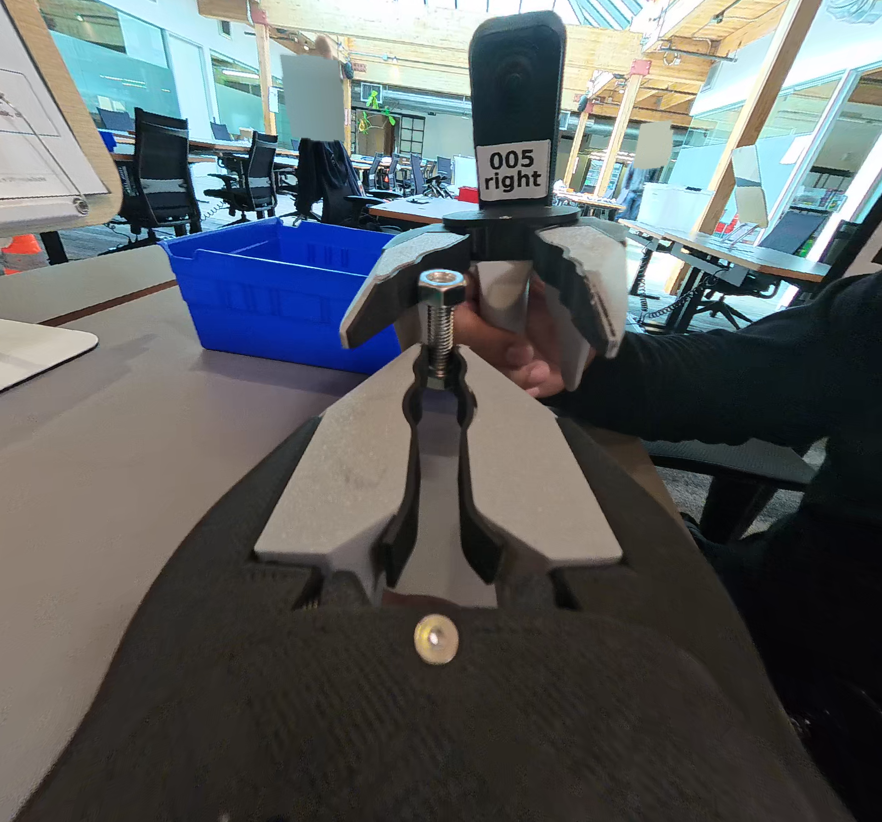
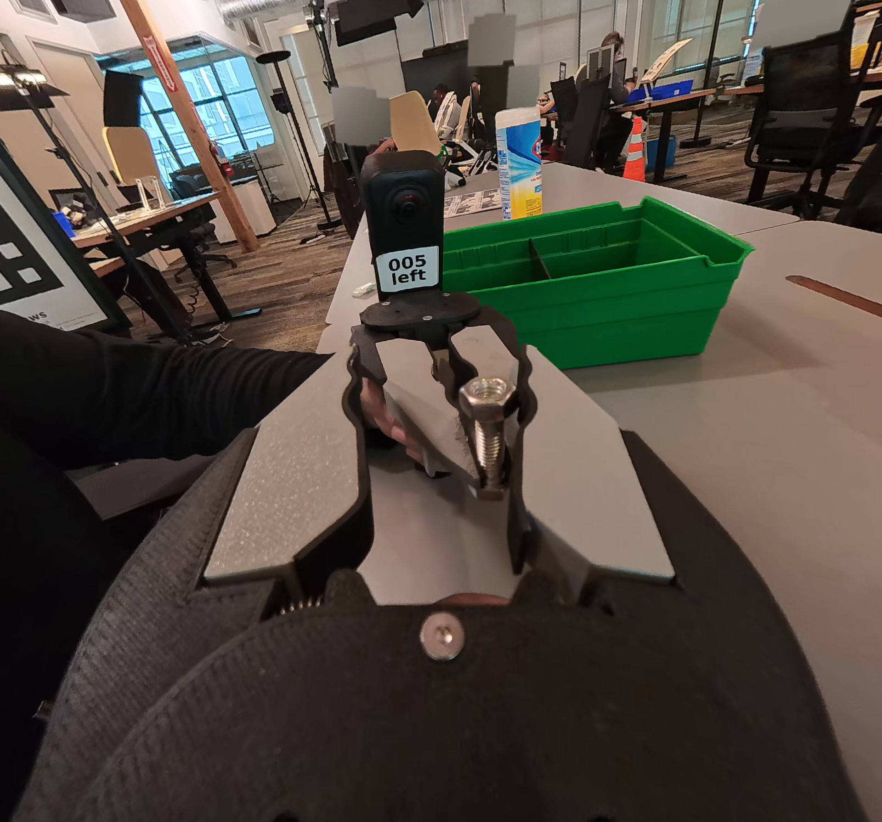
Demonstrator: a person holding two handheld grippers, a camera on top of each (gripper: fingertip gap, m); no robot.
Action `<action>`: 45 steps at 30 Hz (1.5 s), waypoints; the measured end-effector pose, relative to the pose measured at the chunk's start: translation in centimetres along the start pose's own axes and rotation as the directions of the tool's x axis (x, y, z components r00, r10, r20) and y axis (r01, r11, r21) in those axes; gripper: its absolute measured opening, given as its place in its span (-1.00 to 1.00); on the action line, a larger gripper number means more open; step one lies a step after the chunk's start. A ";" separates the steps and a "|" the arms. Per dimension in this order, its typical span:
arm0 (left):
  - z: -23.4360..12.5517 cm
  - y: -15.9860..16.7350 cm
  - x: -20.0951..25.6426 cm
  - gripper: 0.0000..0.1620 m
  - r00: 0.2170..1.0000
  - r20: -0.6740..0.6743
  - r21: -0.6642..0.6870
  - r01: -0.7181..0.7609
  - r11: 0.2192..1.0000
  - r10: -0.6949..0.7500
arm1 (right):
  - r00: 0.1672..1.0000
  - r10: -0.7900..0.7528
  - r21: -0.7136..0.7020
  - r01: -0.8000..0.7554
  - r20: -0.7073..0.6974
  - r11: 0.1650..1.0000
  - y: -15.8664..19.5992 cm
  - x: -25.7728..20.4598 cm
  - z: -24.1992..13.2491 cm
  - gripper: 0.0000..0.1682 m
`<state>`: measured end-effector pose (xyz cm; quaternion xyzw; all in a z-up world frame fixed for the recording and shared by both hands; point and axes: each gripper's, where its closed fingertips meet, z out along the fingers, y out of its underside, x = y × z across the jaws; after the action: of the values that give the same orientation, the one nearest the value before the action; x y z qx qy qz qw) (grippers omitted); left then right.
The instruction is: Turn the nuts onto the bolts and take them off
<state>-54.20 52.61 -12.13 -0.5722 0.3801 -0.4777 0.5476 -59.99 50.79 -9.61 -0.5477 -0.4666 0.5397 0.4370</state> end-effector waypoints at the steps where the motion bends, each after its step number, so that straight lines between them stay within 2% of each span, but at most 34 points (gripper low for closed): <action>1: -0.1 0.0 -0.2 -0.92 1.000 0.006 0.001 0.003 1.000 -0.003 | 1.000 0.002 0.002 -0.002 -0.003 1.000 0.0 0.1 -0.1 -0.25; 12: -0.4 -0.3 -0.7 -0.92 0.999 0.030 0.012 0.015 1.000 -0.016 | 0.999 0.003 0.024 -0.002 -0.043 1.000 -0.5 0.9 -1.0 -0.25; 20: 0.2 0.3 0.0 -0.92 1.000 0.004 -0.023 0.003 1.000 -0.003 | 1.000 -0.003 -0.017 0.002 -0.021 1.000 0.4 0.3 0.3 -0.21; 31: -0.8 -0.3 -1.9 -0.92 0.996 0.082 0.009 0.039 0.999 -0.040 | 0.997 -0.009 0.015 0.010 -0.072 1.000 -0.3 1.4 -1.2 -0.24; 40: 0.1 0.4 -0.5 -0.92 1.000 0.026 -0.027 0.017 0.999 -0.016 | 0.998 0.002 -0.002 -0.002 -0.066 1.000 0.2 1.2 0.1 -0.19; 45: -0.5 0.2 -1.8 -0.92 0.996 0.092 -0.020 0.011 1.000 -0.009 | 0.994 -0.038 -0.020 0.036 -0.104 0.999 0.5 1.4 0.1 -0.18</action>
<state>-55.09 54.22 -12.62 -0.6012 0.3566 -0.4496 0.5560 -60.10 52.08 -10.34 -0.5703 -0.4580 0.4979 0.4660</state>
